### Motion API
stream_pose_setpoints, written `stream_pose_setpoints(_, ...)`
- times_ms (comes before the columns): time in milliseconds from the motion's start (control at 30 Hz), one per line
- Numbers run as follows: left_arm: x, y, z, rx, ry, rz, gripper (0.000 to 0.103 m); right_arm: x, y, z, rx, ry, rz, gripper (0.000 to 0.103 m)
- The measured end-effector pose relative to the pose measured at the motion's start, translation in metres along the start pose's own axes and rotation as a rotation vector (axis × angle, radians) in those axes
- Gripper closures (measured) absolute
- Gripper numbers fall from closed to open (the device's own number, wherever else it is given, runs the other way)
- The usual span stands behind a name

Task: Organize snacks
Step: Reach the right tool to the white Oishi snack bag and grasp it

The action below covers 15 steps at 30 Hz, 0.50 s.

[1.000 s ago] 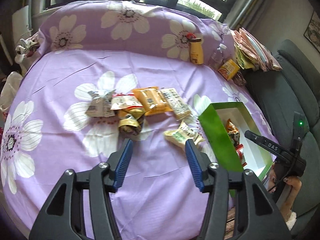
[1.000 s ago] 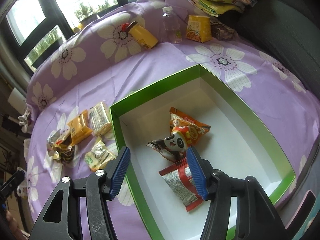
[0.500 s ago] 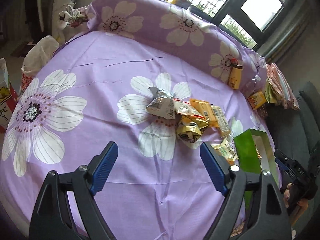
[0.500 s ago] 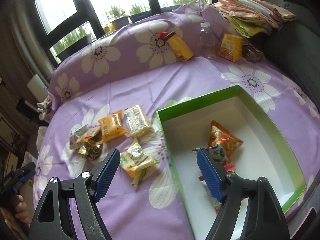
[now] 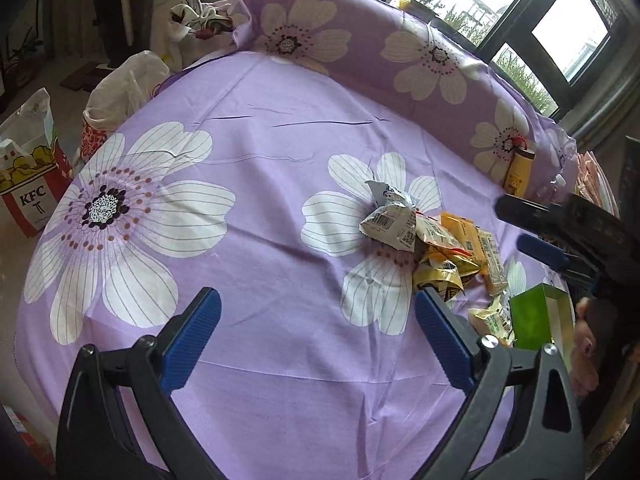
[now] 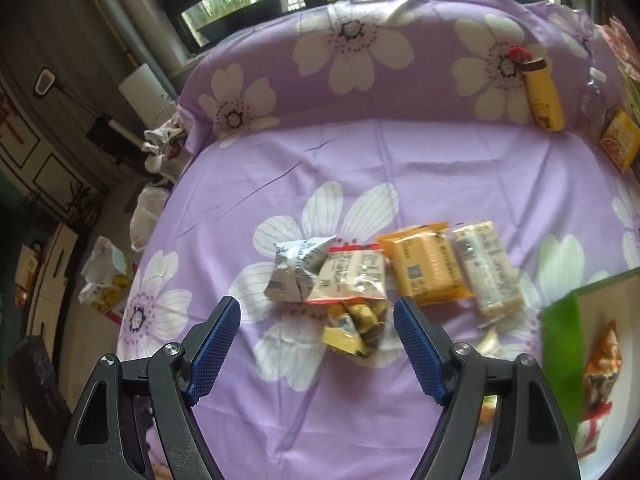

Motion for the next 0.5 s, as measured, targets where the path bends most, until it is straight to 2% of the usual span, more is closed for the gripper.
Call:
stream_pose_setpoints(67,-0.005,-0.002,0.0,0.001,0.002,-0.019,0.003,-0.006,-0.006,0.028,-0.013,0.011,-0.002,0.024)
stream_pose_setpoints(267,-0.022,-0.005,0.005,0.002,-0.061,-0.068,0.003,-0.009,-0.016,0.098,-0.081,0.09,-0.066,0.024)
stream_pose_setpoints(367,-0.024,-0.005,0.005,-0.001,-0.05,-0.082,0.003,-0.003,-0.016,0.121,-0.093,0.129,-0.066,0.033)
stream_pose_setpoints(500,-0.023,-0.005,0.005,-0.002,-0.054,-0.076,0.003,0.002,-0.012,0.137,-0.118,0.146,-0.075,0.041)
Point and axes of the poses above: each gripper's, at about its wrist camera, not at the fingertips, and z roughly the way its jaws point, x to its right, y to its underside, the point moved 8 cm from there along z, roughly the way its jaws point, and after that the axes turned 14 degrees about -y, right-handed, at the moved point
